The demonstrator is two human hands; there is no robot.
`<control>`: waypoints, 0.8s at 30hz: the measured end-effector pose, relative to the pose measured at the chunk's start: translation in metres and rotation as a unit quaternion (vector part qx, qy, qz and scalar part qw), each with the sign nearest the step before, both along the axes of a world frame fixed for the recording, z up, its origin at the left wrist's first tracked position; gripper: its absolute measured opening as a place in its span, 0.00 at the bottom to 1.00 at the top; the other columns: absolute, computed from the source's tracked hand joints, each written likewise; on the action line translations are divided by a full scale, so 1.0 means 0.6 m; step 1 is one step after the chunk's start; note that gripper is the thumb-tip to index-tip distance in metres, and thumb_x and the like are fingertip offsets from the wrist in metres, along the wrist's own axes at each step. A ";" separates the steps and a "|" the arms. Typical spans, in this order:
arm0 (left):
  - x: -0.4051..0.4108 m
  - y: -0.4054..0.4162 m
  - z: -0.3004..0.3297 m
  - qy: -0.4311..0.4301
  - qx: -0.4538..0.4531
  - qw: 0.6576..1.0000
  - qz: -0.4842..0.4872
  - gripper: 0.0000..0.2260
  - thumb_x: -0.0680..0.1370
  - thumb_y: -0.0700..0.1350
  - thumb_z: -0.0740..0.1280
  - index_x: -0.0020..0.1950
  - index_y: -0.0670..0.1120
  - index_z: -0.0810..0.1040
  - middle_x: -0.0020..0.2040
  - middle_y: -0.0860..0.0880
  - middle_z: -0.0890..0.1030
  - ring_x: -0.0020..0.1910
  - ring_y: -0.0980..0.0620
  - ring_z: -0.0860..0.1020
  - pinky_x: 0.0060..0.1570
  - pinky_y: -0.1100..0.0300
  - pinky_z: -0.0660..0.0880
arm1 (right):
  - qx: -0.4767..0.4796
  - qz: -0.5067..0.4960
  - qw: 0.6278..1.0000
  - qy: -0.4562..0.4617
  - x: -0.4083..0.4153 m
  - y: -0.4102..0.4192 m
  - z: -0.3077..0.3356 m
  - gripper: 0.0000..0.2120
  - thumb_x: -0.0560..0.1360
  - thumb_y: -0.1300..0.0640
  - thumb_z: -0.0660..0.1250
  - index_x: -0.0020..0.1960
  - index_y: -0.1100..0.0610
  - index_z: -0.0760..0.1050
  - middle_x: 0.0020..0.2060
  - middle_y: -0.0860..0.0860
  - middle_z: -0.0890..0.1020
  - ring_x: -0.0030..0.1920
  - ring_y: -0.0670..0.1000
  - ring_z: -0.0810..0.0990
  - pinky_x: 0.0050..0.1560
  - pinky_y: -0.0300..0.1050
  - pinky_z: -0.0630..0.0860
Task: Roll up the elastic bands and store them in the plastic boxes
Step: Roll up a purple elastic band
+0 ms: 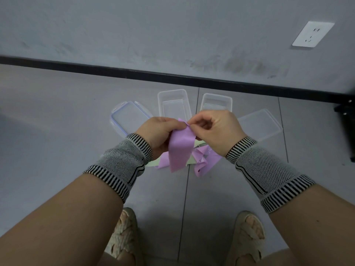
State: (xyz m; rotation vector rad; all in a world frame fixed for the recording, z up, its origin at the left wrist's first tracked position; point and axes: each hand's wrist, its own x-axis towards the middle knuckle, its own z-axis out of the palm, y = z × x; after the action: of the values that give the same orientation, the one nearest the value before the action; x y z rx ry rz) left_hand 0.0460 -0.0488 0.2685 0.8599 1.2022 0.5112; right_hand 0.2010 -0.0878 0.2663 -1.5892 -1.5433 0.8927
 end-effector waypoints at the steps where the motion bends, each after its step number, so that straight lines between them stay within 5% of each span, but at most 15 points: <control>1: -0.001 0.000 0.001 -0.002 -0.008 1.000 0.005 0.04 0.75 0.35 0.66 0.41 0.39 0.79 0.34 0.43 0.81 0.32 0.48 0.78 0.33 0.60 0.77 | -0.002 0.011 1.000 -0.005 -0.001 0.000 0.001 0.06 0.72 0.63 0.71 0.41 0.53 0.82 0.30 0.45 0.81 0.31 0.43 0.80 0.38 0.38 0.79; 7: -0.004 0.003 0.001 -0.001 -0.002 1.000 -0.004 0.04 0.74 0.36 0.65 0.44 0.38 0.79 0.42 0.38 0.81 0.42 0.42 0.78 0.49 0.49 0.75 | -0.055 0.015 0.996 0.065 0.004 -0.001 0.005 0.11 0.73 0.66 0.69 0.40 0.51 0.79 0.30 0.50 0.82 0.32 0.51 0.83 0.39 0.46 0.82; 12: 0.001 0.001 0.001 0.011 0.020 1.000 -0.001 0.05 0.75 0.38 0.67 0.46 0.37 0.80 0.46 0.36 0.81 0.45 0.41 0.78 0.54 0.44 0.74 | -0.076 0.005 0.994 0.079 0.004 -0.003 0.007 0.09 0.75 0.67 0.67 0.43 0.54 0.80 0.29 0.49 0.82 0.30 0.45 0.82 0.37 0.41 0.80; 17: -0.001 0.000 0.001 0.013 0.035 0.999 -0.002 0.04 0.74 0.39 0.68 0.41 0.40 0.80 0.41 0.39 0.81 0.42 0.42 0.77 0.46 0.50 0.74 | -0.085 0.009 0.994 0.066 0.001 -0.004 0.010 0.10 0.76 0.66 0.65 0.44 0.52 0.79 0.30 0.50 0.82 0.31 0.47 0.83 0.39 0.43 0.82; 24: 0.001 -0.004 0.004 0.034 0.096 0.995 -0.016 0.07 0.65 0.46 0.70 0.37 0.43 0.81 0.37 0.40 0.78 0.39 0.45 0.74 0.43 0.51 0.70 | -0.133 -0.020 0.978 0.162 -0.002 -0.005 0.018 0.07 0.75 0.66 0.67 0.44 0.56 0.79 0.30 0.52 0.81 0.29 0.47 0.81 0.36 0.39 0.80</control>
State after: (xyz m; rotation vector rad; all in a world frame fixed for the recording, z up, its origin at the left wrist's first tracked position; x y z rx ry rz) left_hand 0.0465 -0.0510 0.2707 1.0666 1.2129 0.5818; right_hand 0.1996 -0.0909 0.2769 -1.5550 -1.1967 1.3079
